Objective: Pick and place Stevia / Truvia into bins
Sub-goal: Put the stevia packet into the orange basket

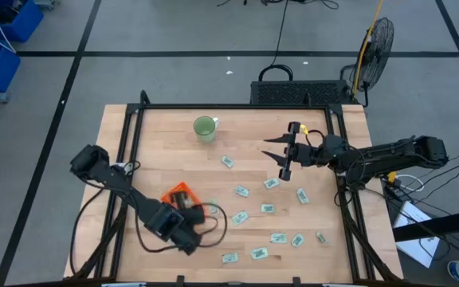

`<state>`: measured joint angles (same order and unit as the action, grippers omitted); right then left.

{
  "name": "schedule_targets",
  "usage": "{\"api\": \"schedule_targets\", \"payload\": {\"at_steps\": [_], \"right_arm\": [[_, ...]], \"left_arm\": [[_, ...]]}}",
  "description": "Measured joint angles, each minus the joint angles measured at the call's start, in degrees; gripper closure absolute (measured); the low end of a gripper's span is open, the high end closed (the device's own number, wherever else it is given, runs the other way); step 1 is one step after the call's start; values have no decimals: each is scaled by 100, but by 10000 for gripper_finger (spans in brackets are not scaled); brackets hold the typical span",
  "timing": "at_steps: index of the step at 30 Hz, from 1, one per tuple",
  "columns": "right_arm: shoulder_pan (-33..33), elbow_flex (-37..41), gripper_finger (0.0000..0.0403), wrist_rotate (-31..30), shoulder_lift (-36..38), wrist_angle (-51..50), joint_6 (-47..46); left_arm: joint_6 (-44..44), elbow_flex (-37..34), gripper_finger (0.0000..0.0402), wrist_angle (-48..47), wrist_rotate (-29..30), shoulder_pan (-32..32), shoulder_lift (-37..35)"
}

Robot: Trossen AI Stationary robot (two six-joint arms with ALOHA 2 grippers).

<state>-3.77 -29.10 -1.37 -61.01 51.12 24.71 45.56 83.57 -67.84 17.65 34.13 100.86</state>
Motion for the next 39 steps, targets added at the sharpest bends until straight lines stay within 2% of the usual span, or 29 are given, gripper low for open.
{"api": "schedule_targets", "payload": {"at_steps": [2,4,13,16,22,25,31,35,39], "right_arm": [[0,0,257,0,0,-40,0],[0,0,257,0,0,-85,-2],[0,0,257,17,-2,-495,-317],[0,-30,257,100,-2,-729,-367],[2,-307,257,895,-4,-1605,-727],[13,-326,257,918,-4,-1794,-927],[9,-332,257,909,-90,-2174,-954],[11,-415,257,907,-410,-2401,-1169],[9,-777,257,894,-1046,-3165,-1454]], "left_arm": [[383,-64,394,-512,-18,-103,-14],[558,-282,388,-569,-183,-225,-15],[539,-1622,381,692,-835,-748,-2],[505,-1679,381,627,-899,-892,-2],[-84,-1661,380,657,-1029,-1105,-5],[-500,-1661,380,607,-996,-1194,-5],[-1000,-1580,380,614,-651,-1498,-415],[-1451,-1354,380,687,85,-1682,-983],[-1915,-1321,380,1186,946,-1944,-1587]]}}
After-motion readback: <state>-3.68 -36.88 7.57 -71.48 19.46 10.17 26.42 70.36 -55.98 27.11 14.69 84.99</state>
